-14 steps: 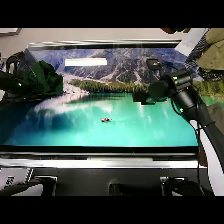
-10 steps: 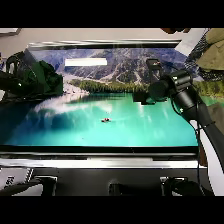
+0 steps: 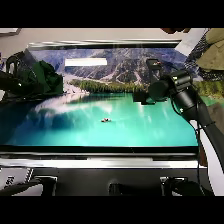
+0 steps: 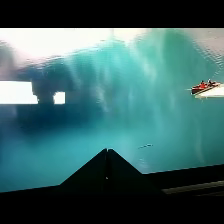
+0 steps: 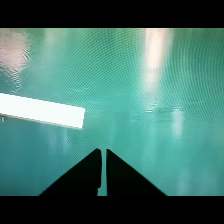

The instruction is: Fold the clothes and pants, and hang the long-sleeved shirts on hangers.

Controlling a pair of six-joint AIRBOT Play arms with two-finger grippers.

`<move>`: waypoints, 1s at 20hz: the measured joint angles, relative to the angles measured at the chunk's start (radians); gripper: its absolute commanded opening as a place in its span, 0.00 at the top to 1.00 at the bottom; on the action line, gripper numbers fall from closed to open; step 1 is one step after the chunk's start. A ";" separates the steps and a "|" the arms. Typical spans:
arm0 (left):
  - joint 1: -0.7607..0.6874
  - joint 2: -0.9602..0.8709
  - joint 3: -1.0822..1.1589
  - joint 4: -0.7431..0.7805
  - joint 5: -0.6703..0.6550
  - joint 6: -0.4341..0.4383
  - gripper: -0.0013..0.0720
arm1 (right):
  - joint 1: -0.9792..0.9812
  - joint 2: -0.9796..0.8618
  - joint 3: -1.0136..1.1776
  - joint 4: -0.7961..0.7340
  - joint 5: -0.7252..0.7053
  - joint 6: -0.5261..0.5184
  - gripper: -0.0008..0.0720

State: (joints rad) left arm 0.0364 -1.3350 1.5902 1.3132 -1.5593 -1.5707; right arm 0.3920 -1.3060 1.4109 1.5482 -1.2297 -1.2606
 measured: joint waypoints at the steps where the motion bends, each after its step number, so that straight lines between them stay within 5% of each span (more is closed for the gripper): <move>1: 0.000 0.000 0.000 0.000 0.000 0.000 0.96 | 0.000 0.000 0.000 0.000 0.000 0.000 0.89; 11: -0.001 -0.011 0.000 0.002 0.159 0.000 0.94 | 0.000 0.000 0.000 -0.001 0.000 0.000 0.89; 14: 0.000 -0.018 0.000 0.013 0.219 -0.012 0.34 | 0.000 0.000 0.000 0.001 0.000 0.000 0.89; 15: 0.002 -0.027 0.000 0.042 0.245 -0.047 0.25 | 0.000 0.000 0.000 0.001 0.000 0.000 0.89; 17: 0.018 -0.060 0.001 0.113 0.307 -0.123 0.24 | 0.000 0.000 0.000 0.001 0.000 0.000 0.89; 18: 0.032 -0.087 0.003 0.139 0.344 -0.151 0.04 | 0.000 0.000 0.000 0.001 0.000 0.000 0.89; 20: 0.064 -0.166 0.019 0.177 0.432 -0.190 0.00 | 0.000 0.000 0.000 0.001 0.000 0.000 0.89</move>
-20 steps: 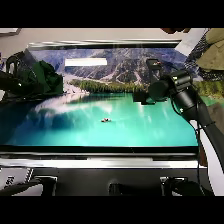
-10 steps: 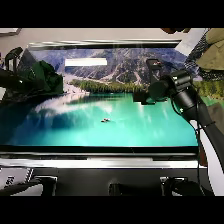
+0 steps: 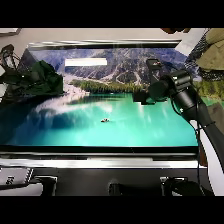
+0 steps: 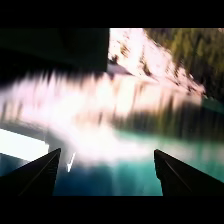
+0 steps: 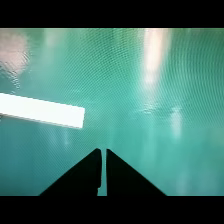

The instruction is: Fold the clothes and pants, and hang the long-sleeved shirts on hangers.

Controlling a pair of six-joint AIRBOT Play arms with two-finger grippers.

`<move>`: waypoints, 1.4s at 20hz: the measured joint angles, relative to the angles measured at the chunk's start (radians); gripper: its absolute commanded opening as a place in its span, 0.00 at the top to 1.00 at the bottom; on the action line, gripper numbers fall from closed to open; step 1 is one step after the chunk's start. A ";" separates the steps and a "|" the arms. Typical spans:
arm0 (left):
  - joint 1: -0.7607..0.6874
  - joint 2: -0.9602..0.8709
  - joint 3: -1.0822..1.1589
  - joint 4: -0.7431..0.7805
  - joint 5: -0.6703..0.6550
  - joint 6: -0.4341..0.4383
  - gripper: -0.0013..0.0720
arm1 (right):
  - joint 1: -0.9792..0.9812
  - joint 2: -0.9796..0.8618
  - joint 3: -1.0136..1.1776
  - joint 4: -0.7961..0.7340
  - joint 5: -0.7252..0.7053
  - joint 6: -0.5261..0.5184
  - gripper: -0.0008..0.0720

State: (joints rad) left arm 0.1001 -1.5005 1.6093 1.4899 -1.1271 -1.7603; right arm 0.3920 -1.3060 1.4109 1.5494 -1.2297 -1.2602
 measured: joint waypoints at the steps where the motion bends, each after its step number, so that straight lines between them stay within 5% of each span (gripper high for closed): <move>1: 0.018 -0.050 0.014 0.013 0.050 -0.011 0.00 | 0.000 0.000 0.000 0.000 0.000 0.000 0.89; 6: 0.085 -0.322 0.138 0.049 0.267 -0.039 0.00 | 0.000 0.000 0.000 -0.001 0.000 0.000 0.89; 11: 0.110 -0.529 0.263 0.061 0.349 -0.047 0.01 | 0.000 0.000 0.000 -0.001 0.000 0.000 0.89; 12: 0.111 -0.550 0.277 0.061 0.349 -0.047 0.21 | 0.000 0.000 0.000 -0.001 0.000 0.000 0.89; 14: 0.113 -0.578 0.297 0.053 0.343 -0.047 0.88 | 0.000 0.000 0.000 -0.001 0.000 0.000 0.89; 15: 0.114 -0.586 0.307 0.043 0.329 -0.047 0.96 | 0.000 0.000 0.000 -0.001 0.000 0.000 0.89; 28: -0.050 -0.373 0.414 -0.280 -0.270 0.052 0.97 | 0.000 0.000 0.000 -0.002 0.000 0.000 0.89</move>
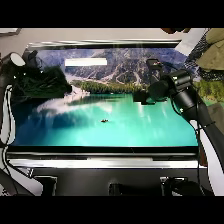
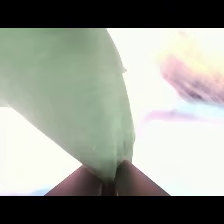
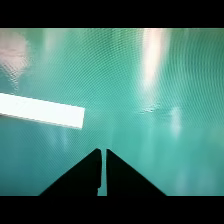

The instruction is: Fold the clothes and pants, and hang the long-sleeved shirts on hangers.

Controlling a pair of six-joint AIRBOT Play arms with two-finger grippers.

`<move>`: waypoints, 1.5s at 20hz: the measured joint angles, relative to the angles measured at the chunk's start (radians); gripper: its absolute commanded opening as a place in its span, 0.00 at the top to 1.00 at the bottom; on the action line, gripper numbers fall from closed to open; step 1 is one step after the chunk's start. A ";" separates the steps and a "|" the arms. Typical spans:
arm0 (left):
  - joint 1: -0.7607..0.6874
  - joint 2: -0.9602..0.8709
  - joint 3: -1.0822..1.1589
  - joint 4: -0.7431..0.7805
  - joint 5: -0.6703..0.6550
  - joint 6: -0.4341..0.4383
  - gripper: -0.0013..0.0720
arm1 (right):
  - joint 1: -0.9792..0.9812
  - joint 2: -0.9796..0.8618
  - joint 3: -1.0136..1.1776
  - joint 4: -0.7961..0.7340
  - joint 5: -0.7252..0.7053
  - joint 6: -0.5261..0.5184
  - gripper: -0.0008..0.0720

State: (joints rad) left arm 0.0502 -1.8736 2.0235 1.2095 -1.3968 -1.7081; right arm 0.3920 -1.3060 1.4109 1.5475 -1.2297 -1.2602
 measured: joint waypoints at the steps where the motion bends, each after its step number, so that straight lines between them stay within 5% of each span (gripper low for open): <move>1: -0.034 0.030 0.001 -0.015 -0.028 0.000 0.97 | 0.000 0.000 0.000 -0.001 0.000 0.000 0.89; 14: -0.564 0.198 -0.011 -0.089 -0.132 -0.161 0.97 | 0.000 0.000 0.000 0.002 0.002 0.000 0.89; 21: -0.651 0.201 -0.114 -0.062 -0.114 -0.196 0.97 | 0.000 0.000 0.000 0.002 0.010 0.000 0.89; 30: -0.699 0.135 -0.248 -0.100 0.097 -0.200 0.96 | 0.000 0.000 0.000 0.002 0.082 0.000 0.89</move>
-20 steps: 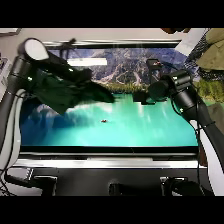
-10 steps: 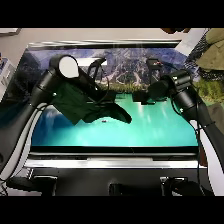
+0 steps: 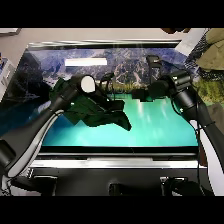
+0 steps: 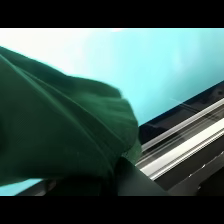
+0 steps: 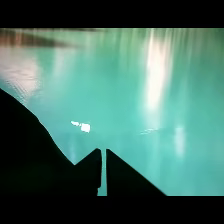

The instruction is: Fold the clothes and pants, and hang the long-sleeved shirts on hangers.

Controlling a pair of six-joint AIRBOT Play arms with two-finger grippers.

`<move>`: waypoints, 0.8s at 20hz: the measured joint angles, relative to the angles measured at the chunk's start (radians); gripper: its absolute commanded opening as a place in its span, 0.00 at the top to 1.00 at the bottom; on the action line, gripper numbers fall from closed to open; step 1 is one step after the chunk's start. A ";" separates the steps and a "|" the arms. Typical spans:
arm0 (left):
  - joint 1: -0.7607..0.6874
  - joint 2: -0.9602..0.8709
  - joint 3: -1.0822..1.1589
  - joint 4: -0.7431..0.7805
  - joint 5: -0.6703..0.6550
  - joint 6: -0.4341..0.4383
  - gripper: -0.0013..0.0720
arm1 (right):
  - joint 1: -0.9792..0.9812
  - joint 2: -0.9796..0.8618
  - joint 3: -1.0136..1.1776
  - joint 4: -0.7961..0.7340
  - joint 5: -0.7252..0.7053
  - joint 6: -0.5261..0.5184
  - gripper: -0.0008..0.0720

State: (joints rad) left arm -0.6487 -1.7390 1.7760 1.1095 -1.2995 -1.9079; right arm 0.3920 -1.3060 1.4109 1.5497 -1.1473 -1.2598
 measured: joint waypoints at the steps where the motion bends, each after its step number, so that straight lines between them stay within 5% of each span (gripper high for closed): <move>1: -0.004 -0.017 -0.003 -0.015 0.020 0.000 0.88 | 0.000 0.000 0.000 0.000 0.011 0.000 0.89; 3: -0.006 -0.045 -0.007 -0.039 0.052 -0.001 0.24 | 0.000 0.000 0.000 0.000 0.028 0.000 0.86; 6: 0.037 -0.045 -0.010 -0.043 0.060 -0.003 0.21 | -0.005 0.007 0.001 0.003 0.026 0.027 0.64; 10: 0.209 0.055 -0.010 0.080 -0.048 0.045 0.21 | -0.121 0.040 0.001 0.015 -0.026 0.086 0.49; 13: 0.386 0.150 -0.010 0.173 -0.130 0.094 0.21 | -0.303 0.048 -0.032 0.168 -0.060 0.080 0.49; 16: 0.555 0.211 -0.010 0.214 -0.187 0.123 0.21 | -0.429 0.031 -0.150 0.418 -0.076 -0.055 0.49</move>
State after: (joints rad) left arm -0.0933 -1.5284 1.7657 1.3239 -1.4864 -1.7851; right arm -0.0368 -1.2751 1.2610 1.9678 -1.2232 -1.3151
